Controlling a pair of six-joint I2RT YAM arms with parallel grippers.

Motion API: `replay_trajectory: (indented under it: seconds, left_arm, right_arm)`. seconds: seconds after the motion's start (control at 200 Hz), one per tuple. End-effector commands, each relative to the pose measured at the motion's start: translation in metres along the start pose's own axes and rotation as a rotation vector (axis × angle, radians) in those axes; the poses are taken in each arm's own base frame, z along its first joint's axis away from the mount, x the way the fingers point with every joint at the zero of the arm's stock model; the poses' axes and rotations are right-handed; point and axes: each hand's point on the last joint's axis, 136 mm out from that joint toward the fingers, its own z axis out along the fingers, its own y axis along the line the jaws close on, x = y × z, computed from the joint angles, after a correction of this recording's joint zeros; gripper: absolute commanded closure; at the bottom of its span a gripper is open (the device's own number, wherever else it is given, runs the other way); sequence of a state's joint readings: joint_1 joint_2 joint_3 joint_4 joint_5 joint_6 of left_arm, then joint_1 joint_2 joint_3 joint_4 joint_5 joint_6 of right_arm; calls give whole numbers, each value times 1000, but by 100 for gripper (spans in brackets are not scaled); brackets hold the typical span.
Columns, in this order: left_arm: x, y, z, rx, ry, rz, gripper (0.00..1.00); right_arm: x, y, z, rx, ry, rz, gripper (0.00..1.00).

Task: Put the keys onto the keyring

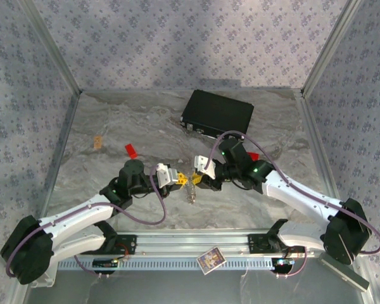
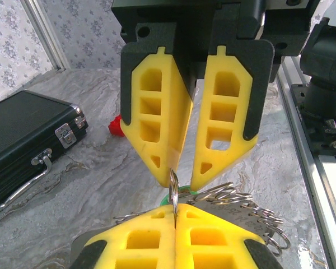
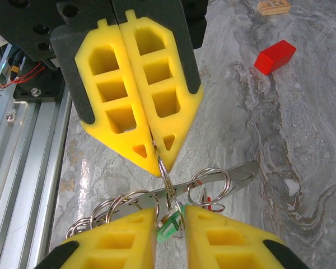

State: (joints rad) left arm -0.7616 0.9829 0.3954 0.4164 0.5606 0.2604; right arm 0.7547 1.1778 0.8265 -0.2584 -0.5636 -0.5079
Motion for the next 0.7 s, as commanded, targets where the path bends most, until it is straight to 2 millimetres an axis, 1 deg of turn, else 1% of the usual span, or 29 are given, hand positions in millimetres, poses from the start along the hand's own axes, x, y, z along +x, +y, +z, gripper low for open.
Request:
replay_trajectory:
  seconds: [0.0,0.075,0.16,0.31,0.46,0.59,0.695]
  left_arm:
    - [-15,-3,-1,19,-57,27,100]
    - [-16,-4,-1,21,-60,30,100]
    - [-17,-4,-1,24,-63,33,100]
    - [-20,-5,-1,33,-78,37,100]
    - [-20,-5,-1,32,-76,43,100]
    - [-19,-5,0,34,-73,41,100]
    - [-19,-5,0,37,-73,38,100]
  right_arm:
    - [-3,-1,-6,11,-1,0,85]
    - [-3,-2,-6,16,1,0,90]
    - [2,-4,-3,27,24,5,93]
    - [13,-4,6,4,58,25,94]
    - [6,-1,5,-9,35,19,87]
    - [0,-1,-1,10,9,4,72]
    - [-7,3,-5,-1,-28,-4,69]
